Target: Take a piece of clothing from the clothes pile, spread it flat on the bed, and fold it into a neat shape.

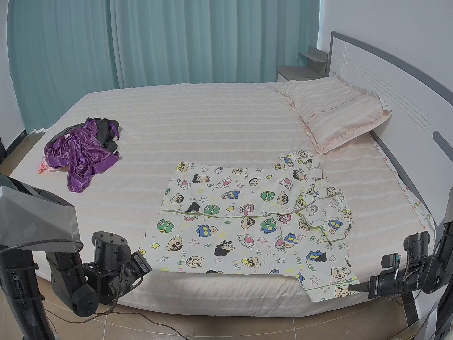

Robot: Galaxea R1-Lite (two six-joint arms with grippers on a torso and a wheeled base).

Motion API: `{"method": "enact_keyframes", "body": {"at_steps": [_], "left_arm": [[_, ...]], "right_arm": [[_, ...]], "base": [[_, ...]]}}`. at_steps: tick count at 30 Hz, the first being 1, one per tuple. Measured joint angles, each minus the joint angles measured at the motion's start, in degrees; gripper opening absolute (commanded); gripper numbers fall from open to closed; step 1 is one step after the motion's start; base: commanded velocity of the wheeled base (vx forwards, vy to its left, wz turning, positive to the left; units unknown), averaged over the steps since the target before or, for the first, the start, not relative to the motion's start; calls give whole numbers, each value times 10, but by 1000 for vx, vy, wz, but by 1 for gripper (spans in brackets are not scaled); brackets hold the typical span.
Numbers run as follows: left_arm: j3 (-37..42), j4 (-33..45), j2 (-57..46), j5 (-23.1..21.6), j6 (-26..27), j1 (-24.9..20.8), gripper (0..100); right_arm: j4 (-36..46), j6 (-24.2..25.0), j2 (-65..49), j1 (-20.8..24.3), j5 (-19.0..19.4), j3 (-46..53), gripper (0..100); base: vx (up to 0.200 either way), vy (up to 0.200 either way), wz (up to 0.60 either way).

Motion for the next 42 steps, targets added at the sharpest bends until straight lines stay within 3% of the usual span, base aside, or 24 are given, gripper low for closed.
{"method": "enact_keyframes", "body": {"at_steps": [8,17,30,42], "left_arm": [[26,2,5,0,5,-22,0],[62,2,13,5,16,-40,0],[110,2,15,25,22,-48,0],[121,4,4,21,20,-53,0]], "right_arm": [[41,-26,-27,-6,-1,0,0],[130,-104,-54,-32,0,0,0],[242,-167,-107,-46,0,0,0],[276,-184,-152,-45,13,0,0]], "base": [[0,0,0],[0,0,0],[0,0,0],[0,0,0]]}}
